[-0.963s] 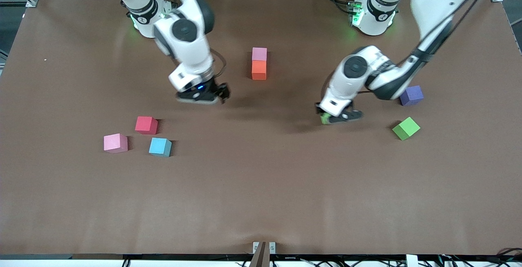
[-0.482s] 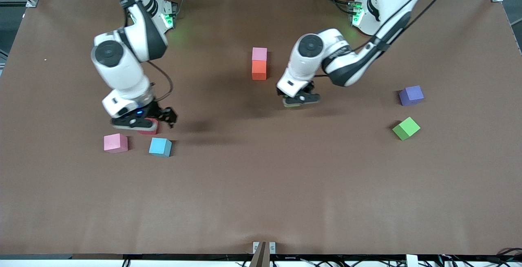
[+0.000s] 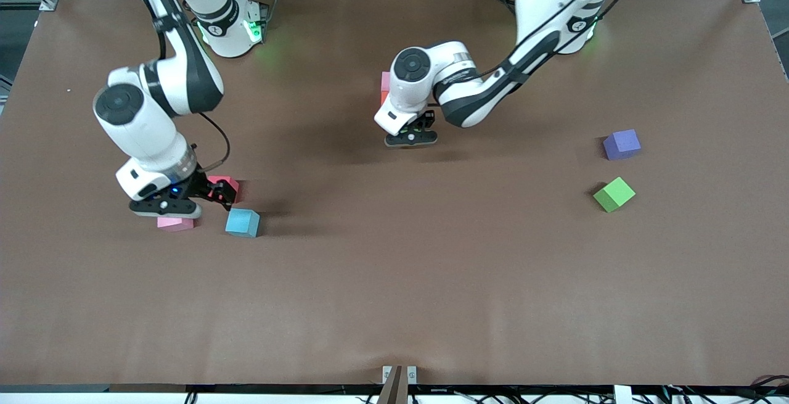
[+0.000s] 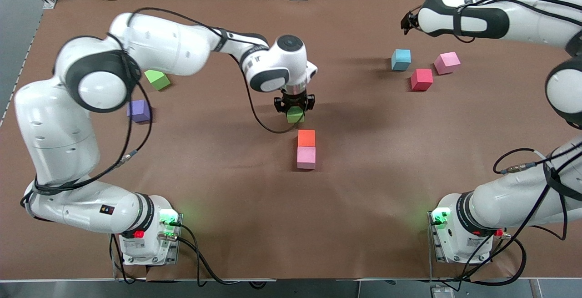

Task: Arrange blocks into number 1
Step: 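Lower green below orange with the left gripper while the right gripper grasps cyan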

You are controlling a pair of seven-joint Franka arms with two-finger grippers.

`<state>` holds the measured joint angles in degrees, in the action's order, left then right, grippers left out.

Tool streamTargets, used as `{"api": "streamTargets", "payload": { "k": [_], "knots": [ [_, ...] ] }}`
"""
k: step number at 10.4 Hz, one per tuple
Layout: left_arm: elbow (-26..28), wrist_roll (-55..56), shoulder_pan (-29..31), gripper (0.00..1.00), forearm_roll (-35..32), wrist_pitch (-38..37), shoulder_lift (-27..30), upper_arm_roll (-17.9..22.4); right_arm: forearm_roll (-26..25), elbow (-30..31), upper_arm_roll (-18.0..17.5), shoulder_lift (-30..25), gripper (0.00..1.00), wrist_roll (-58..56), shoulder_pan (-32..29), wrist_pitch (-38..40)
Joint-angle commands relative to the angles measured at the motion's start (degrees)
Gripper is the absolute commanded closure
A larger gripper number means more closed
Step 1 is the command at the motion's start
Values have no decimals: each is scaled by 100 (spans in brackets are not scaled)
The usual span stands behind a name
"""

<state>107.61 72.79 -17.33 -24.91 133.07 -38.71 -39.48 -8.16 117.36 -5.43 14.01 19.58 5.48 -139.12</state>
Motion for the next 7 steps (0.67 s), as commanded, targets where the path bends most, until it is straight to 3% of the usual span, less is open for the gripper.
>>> {"api": "streamTargets", "payload": {
  "k": [1, 7],
  "knots": [
    [-372, 43, -534, 100, 83, -123, -119, 423, 454, -511, -19, 803, 0, -24, -47, -27],
    [-478, 95, -807, 100, 83, -123, -277, 432, 570, -793, -10, 1411, 0, -129, -38, -264]
  ]
}}
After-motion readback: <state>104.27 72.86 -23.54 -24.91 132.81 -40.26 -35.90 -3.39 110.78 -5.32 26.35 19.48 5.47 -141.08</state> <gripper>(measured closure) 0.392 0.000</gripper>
